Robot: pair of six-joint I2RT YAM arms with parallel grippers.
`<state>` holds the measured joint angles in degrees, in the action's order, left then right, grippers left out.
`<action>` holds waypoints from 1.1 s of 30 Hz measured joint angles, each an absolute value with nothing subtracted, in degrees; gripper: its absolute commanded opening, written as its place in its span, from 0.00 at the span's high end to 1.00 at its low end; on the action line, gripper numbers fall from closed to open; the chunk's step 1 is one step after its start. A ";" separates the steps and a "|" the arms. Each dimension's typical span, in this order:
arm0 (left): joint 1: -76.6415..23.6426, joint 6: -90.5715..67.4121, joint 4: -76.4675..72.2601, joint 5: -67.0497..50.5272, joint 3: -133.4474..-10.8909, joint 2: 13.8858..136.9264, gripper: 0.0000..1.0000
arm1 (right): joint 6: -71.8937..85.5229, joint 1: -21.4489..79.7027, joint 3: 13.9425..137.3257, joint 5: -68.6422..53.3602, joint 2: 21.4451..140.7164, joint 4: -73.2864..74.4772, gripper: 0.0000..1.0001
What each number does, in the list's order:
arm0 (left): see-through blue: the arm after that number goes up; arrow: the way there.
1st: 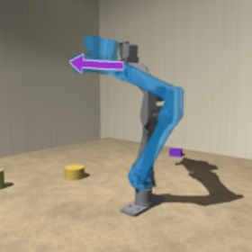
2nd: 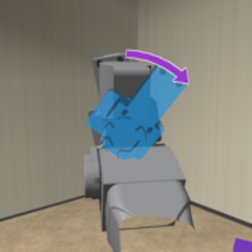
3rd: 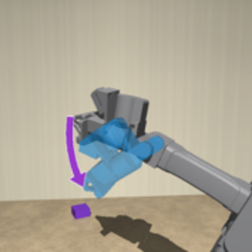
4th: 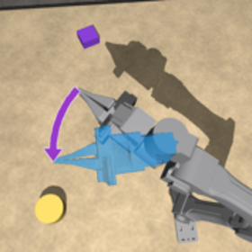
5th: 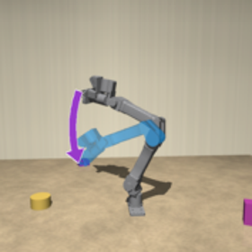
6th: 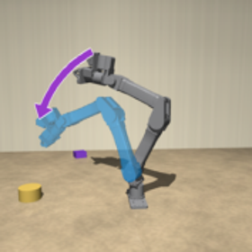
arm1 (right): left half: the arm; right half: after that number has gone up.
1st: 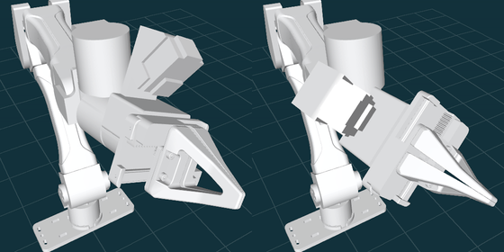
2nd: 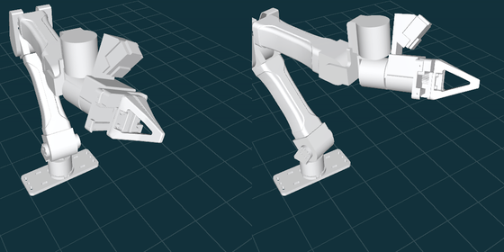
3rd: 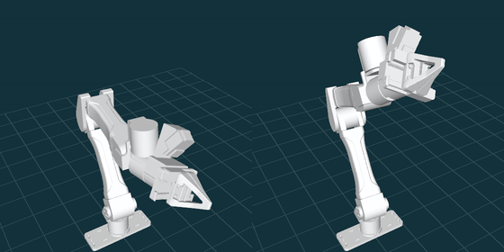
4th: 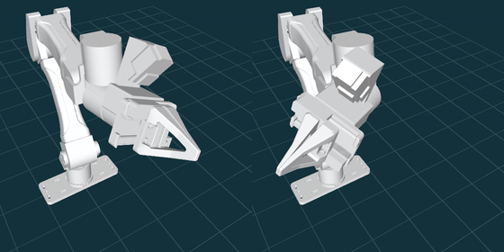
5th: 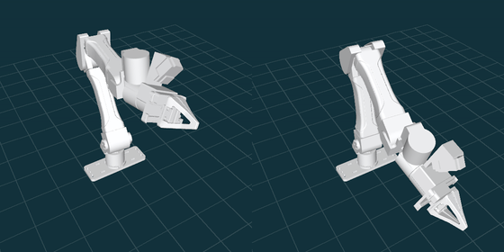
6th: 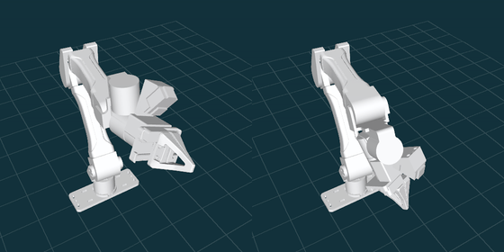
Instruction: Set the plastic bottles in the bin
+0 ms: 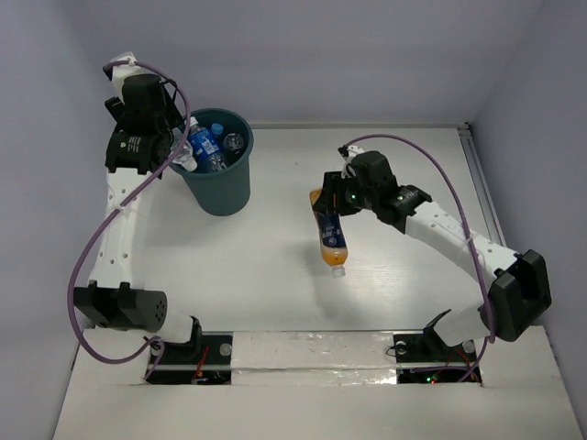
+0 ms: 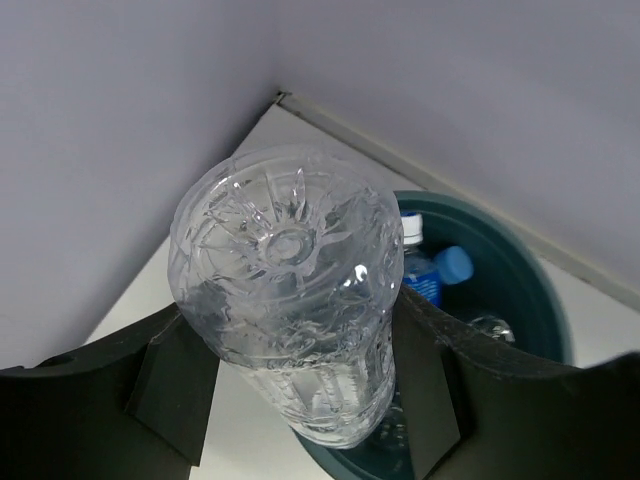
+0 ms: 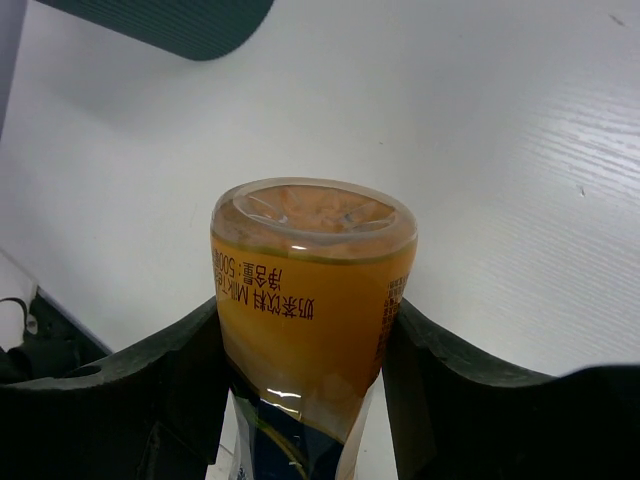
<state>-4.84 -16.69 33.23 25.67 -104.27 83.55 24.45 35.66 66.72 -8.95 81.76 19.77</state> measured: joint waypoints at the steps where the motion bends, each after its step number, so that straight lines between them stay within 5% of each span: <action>1: -4.84 -16.19 32.80 26.26 -102.98 83.48 0.63 | 24.53 35.66 67.64 -8.93 81.78 20.38 0.44; 8: -4.86 -14.13 24.49 27.51 -90.35 81.82 0.47 | 26.92 35.66 78.52 -9.52 81.91 21.87 0.44; 13: -4.86 -13.63 20.99 26.04 -85.03 81.19 0.01 | 32.16 35.66 89.73 -10.66 85.30 17.54 0.44; 24: -4.86 -19.68 22.87 15.20 -86.35 77.56 0.01 | 45.15 38.48 119.72 -2.24 108.16 5.45 0.44; 30: -4.86 -28.62 21.47 8.64 -76.51 63.20 0.01 | 46.09 41.82 144.81 5.91 127.17 5.45 0.44; 33: -4.86 -30.79 23.40 8.78 -74.41 58.13 0.01 | 43.86 42.98 148.00 9.50 131.66 4.27 0.43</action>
<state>-4.86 -30.79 23.40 8.78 -74.41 58.13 43.86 42.98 148.00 9.50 131.66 4.27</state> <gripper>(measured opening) 0.990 0.591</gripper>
